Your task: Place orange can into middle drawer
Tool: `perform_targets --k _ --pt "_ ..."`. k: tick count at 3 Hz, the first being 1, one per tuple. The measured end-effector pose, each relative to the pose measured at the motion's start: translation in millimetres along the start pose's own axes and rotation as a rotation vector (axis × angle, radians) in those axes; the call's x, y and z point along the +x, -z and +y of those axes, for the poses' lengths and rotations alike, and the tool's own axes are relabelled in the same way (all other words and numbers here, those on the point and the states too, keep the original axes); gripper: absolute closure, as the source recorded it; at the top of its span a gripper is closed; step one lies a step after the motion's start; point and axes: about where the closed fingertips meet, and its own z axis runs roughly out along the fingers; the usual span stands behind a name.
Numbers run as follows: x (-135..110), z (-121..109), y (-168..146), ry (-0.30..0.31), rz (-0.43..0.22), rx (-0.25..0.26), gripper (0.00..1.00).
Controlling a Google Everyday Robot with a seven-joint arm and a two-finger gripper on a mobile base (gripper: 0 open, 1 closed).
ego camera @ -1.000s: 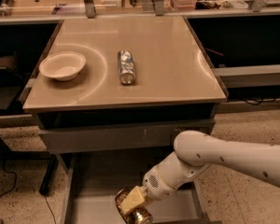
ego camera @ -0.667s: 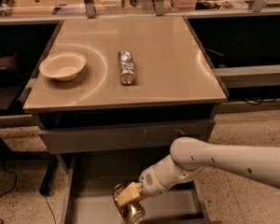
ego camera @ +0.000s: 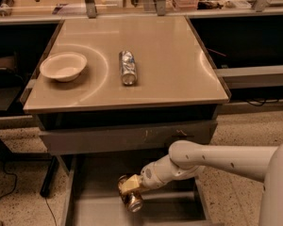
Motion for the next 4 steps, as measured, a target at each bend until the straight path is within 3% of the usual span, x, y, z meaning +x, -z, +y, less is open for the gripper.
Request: perform_targets --k 1,2,3,4 --pt "0.0 0.0 0.0 0.000 0.000 0.000 1.00" --pt "-0.7 -16.8 -18.1 -0.042 -0.048 -0.010 1.00" --pt "-10.0 -43.4 -34.7 -0.097 -0.137 -0.012 1.00" --pt "-10.7 -63.4 -47.0 -0.136 -0.178 0.011 1.00"
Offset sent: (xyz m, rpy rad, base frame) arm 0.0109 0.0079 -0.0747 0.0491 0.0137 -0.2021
